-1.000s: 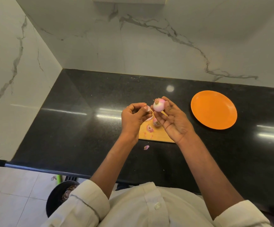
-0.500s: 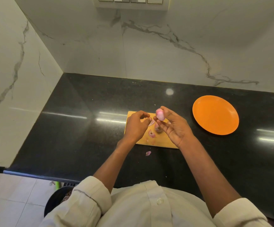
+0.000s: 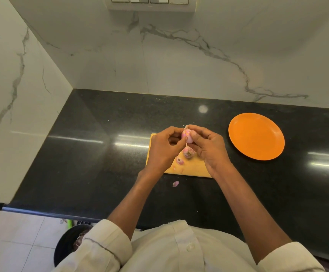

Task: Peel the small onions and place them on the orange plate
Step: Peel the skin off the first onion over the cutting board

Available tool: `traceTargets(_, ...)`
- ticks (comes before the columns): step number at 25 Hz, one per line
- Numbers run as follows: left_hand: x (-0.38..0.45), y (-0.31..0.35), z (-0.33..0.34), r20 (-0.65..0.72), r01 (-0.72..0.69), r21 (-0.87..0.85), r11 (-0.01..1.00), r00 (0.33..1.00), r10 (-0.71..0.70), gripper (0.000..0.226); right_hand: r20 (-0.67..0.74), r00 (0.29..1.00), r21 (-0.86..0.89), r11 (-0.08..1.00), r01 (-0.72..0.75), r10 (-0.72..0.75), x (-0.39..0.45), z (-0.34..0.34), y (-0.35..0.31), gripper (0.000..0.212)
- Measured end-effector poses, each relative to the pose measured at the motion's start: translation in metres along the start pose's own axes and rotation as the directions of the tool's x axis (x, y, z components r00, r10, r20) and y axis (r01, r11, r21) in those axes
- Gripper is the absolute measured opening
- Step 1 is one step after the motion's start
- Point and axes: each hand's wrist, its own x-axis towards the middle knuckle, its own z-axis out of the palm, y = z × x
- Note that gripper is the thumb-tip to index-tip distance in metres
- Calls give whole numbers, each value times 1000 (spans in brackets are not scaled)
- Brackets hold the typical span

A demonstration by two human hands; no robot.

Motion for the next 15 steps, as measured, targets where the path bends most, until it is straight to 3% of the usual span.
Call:
traceTargets(5, -3, 10, 6, -52, -110, 174, 979, 991, 120, 20, 0, 997, -47, 996, 75, -75, -2, 0, -6, 23)
traceTargets(9, 1, 19, 11, -60, -117, 273, 955, 989, 138, 15, 3, 998, -32, 997, 66, -65, 0, -3, -7, 23)
traceTargets(12, 8, 19, 10, -121, -73, 251, 965, 987, 106, 5, 18, 998, -22, 998, 64, -63, 2, -4, -9, 23)
traceTargets(15, 10, 15, 4, -62, -33, 132, 991, 997, 42, 8, -10, 998, -10, 998, 66, -66, 1, -4, -9, 22)
